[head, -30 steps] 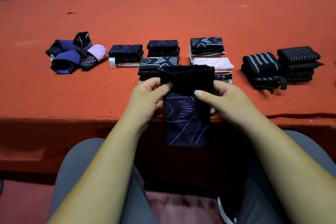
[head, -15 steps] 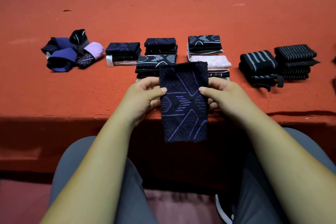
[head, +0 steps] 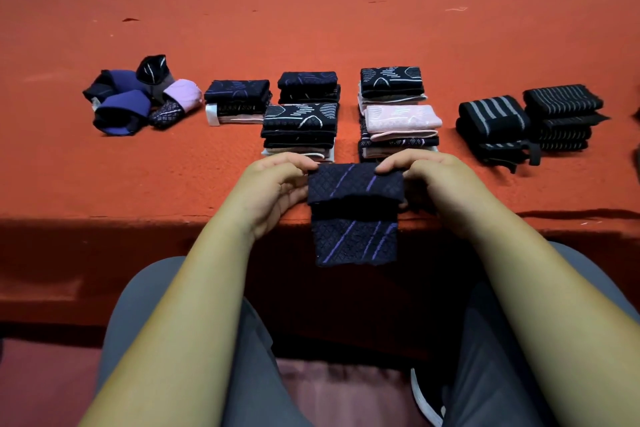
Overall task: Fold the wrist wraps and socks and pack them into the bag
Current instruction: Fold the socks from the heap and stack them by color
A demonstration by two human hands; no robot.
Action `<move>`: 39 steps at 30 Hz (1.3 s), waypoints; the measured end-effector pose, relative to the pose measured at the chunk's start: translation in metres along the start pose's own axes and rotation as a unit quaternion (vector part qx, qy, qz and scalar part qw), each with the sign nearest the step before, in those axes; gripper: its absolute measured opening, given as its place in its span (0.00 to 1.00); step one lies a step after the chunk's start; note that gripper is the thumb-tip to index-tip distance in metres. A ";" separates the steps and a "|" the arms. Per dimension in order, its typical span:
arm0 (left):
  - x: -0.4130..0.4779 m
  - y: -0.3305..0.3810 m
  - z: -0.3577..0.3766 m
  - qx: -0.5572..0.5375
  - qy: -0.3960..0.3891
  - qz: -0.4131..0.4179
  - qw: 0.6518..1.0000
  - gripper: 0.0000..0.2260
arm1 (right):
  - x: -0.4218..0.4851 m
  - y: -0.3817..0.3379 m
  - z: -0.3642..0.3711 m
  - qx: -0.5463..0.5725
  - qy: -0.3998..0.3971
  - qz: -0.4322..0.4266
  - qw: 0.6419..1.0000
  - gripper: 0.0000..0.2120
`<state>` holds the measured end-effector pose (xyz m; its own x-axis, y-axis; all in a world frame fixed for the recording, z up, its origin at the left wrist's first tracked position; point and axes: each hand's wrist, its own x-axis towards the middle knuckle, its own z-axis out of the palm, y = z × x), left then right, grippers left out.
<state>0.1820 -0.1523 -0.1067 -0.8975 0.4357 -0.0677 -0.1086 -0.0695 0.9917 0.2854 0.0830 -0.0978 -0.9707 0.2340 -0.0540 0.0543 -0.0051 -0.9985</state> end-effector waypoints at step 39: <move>-0.010 0.000 0.012 -0.009 -0.077 0.022 0.997 0.15 | 0.004 0.015 0.000 -0.044 -0.058 -0.036 0.997 0.10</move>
<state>0.1959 -0.1459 -0.1043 -0.8253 0.5647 -0.0042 -0.0787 -0.1077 0.9911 0.2826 0.0836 -0.1126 -0.9931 0.1167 0.0120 -0.0009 0.0942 -0.9956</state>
